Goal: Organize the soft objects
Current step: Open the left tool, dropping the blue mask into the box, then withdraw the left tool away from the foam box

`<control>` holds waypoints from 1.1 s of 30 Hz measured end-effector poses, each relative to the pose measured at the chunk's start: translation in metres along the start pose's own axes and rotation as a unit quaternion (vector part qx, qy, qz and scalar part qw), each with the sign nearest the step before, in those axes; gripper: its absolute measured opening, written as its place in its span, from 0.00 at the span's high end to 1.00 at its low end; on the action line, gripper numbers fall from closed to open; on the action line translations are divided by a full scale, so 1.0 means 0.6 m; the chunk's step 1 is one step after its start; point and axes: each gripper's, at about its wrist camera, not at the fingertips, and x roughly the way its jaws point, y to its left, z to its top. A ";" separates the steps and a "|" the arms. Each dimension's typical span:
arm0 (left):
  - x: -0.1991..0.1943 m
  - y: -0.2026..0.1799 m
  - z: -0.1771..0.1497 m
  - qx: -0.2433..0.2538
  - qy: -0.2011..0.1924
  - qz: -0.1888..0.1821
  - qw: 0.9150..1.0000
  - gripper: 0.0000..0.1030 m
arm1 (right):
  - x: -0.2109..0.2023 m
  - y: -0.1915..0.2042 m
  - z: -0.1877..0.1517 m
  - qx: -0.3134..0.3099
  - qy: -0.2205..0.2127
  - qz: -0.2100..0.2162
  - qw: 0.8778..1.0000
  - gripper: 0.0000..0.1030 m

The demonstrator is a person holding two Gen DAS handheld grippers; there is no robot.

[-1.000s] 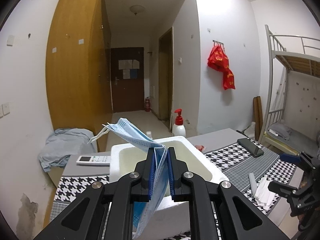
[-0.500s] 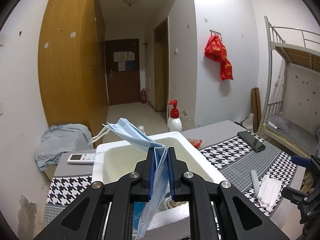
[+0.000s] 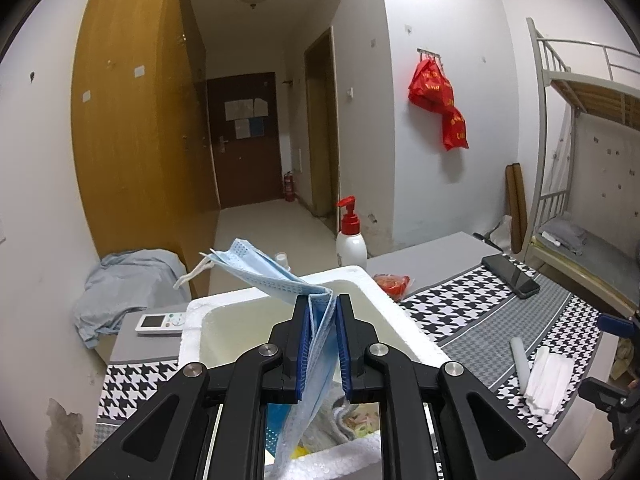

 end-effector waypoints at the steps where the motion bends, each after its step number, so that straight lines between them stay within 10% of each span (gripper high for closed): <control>1: 0.001 -0.002 0.000 0.001 0.000 0.000 1.000 0.79 | 0.000 -0.001 0.000 0.000 0.000 0.000 1.000 0.00; 5: -0.001 0.000 0.002 -0.008 -0.011 0.007 1.000 0.24 | -0.001 -0.002 -0.001 0.000 -0.001 0.002 1.000 0.00; 8: -0.011 0.003 0.003 -0.021 -0.025 0.015 0.999 0.05 | -0.003 -0.006 -0.002 0.002 -0.003 0.002 1.000 0.00; 33: -0.158 -0.066 -0.034 -0.045 -0.090 0.017 0.995 0.01 | -0.071 -0.017 0.000 -0.002 -0.046 0.024 0.999 0.00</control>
